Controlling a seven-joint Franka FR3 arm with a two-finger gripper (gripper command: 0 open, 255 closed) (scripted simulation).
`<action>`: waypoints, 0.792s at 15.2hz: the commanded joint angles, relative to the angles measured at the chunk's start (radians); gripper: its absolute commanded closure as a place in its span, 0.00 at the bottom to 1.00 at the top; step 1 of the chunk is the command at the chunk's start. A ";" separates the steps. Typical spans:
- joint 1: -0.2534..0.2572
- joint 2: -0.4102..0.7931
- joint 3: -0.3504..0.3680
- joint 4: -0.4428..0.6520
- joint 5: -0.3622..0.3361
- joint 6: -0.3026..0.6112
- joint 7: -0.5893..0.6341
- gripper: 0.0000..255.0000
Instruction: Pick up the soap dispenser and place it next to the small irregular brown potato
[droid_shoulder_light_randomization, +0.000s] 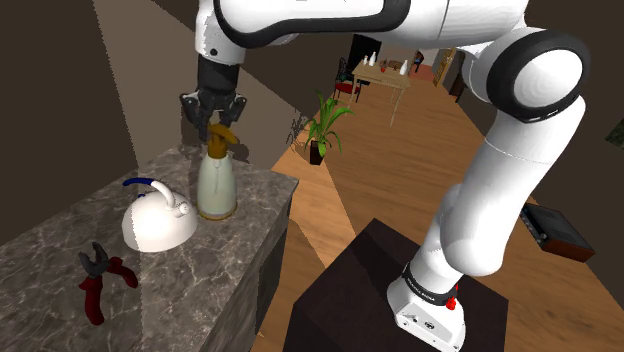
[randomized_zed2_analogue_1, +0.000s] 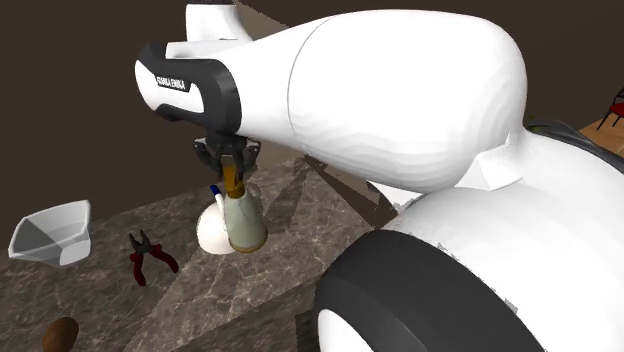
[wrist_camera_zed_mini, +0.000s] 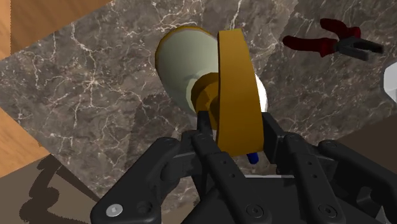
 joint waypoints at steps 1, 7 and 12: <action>0.024 -0.014 0.022 -0.020 -0.004 0.010 0.048 1.00; 0.094 -0.020 0.090 -0.029 -0.023 0.017 0.191 1.00; 0.156 0.004 0.147 -0.002 -0.050 0.014 0.316 1.00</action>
